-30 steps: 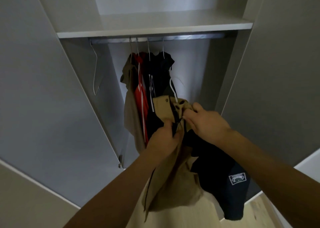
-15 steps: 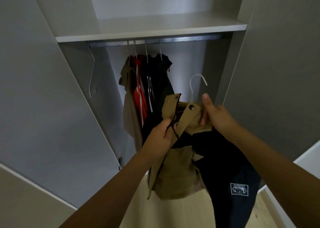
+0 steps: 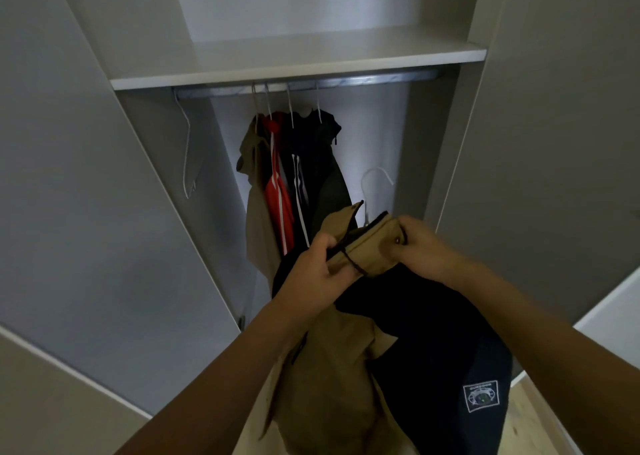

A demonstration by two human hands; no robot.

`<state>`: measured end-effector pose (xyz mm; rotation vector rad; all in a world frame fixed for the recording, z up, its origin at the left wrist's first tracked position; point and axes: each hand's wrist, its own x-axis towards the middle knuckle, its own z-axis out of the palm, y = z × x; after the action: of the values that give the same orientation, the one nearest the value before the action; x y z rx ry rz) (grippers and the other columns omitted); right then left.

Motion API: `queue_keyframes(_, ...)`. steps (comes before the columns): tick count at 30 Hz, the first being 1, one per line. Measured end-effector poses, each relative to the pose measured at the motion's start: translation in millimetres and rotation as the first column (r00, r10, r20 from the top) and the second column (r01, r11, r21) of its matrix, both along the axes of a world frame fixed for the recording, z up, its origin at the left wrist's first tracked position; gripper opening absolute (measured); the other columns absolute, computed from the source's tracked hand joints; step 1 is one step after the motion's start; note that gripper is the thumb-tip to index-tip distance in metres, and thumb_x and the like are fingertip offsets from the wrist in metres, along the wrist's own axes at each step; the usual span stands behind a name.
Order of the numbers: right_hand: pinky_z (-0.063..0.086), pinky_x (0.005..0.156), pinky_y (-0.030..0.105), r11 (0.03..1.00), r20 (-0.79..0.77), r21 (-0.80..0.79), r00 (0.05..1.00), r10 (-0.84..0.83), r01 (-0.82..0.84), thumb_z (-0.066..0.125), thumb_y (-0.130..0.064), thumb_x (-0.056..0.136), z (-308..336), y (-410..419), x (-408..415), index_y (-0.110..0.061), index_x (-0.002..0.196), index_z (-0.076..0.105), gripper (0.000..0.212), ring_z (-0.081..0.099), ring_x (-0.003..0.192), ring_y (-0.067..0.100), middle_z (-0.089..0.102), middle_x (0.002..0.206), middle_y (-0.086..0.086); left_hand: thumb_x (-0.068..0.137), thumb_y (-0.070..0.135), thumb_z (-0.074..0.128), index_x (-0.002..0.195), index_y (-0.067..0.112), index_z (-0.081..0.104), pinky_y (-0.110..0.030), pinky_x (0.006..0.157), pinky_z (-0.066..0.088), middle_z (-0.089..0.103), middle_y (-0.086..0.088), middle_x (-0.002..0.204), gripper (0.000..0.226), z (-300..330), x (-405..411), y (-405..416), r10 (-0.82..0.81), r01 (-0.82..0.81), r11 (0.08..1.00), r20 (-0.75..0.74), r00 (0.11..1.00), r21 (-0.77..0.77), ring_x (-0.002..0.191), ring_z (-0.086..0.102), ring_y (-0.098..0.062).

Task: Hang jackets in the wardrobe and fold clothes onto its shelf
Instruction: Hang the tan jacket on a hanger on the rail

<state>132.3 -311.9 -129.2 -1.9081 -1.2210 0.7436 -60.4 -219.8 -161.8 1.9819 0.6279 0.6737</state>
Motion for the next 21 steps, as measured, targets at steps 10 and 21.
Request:
queue_keyframes(10,0.048,0.085,0.029,0.988,0.383,0.049,0.916,0.117,-0.147,0.061,-0.053,0.083,-4,-15,-12,-0.044,0.086,0.06,0.01,0.048,0.089,0.007,0.029,0.099,-0.016,0.097,0.026,0.055,0.082,0.031,0.05,-0.011,0.058,0.042,0.055,0.014,0.072,0.016,-2,1,-2,0.169,-0.17,0.985,0.058,0.984,0.02,0.062,0.05,0.003)
queue_keyframes(21,0.042,0.081,0.02,0.975,0.388,0.084,0.908,0.158,-0.206,0.05,-0.049,0.093,-14,-14,-18,-0.043,0.101,0.064,0.017,0.044,0.089,0.0,0.033,0.095,-0.01,0.093,0.023,0.061,0.081,0.02,0.053,-0.009,0.057,0.042,0.052,0.003,0.07,0.015,13,3,-5,0.154,-0.151,0.987,0.049,0.987,-0.046,0.057,0.047,0.004)
